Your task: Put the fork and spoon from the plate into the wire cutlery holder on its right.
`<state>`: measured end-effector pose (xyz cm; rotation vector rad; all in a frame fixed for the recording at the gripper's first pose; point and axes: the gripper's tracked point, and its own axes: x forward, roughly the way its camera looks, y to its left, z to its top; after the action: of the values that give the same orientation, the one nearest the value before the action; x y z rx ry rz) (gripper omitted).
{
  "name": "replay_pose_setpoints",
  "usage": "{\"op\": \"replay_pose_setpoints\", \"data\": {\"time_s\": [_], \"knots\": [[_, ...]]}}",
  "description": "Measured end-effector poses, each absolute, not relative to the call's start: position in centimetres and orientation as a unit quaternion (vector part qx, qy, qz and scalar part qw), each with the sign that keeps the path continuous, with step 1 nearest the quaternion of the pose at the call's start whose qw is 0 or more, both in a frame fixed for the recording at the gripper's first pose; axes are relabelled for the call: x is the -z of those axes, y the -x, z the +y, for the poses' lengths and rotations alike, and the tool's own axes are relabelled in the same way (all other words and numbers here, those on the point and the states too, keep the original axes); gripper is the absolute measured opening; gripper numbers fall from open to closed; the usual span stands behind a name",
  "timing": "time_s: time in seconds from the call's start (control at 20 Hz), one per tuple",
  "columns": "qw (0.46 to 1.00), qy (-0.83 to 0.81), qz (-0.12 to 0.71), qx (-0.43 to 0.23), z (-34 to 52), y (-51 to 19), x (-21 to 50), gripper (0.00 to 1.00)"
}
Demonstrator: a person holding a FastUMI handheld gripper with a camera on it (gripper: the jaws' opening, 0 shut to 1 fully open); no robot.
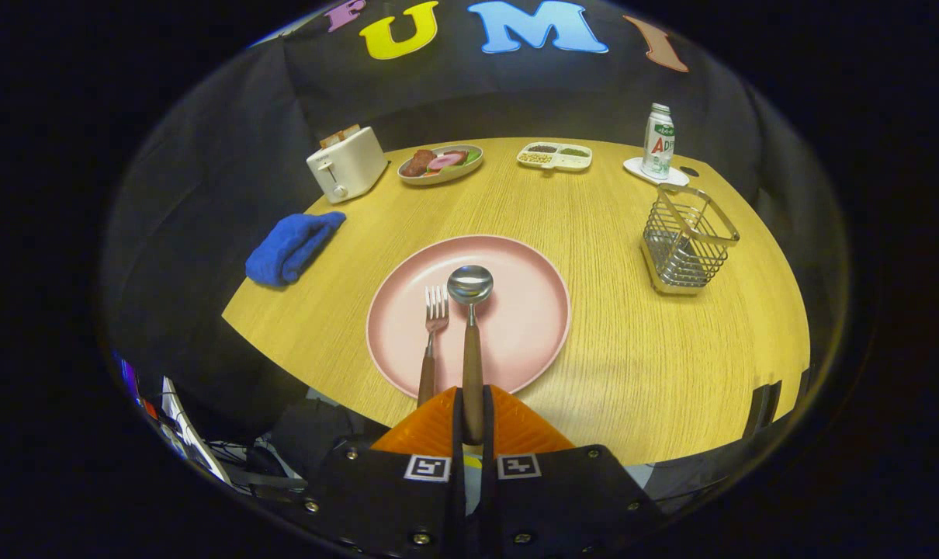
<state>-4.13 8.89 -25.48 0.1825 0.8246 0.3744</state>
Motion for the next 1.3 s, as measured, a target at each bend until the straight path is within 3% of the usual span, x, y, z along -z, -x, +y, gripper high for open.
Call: {"op": "replay_pose_setpoints", "data": {"time_s": [0.35,0.75,1.3], "knots": [[0.915,-0.139,0.352,-0.14,4.3,1.0,20.6,0.08],[0.932,-0.187,0.308,-0.029,-6.8,-2.8,17.9,0.08],[0.914,-0.198,0.353,0.005,-10.8,-3.9,20.6,0.08]]}}
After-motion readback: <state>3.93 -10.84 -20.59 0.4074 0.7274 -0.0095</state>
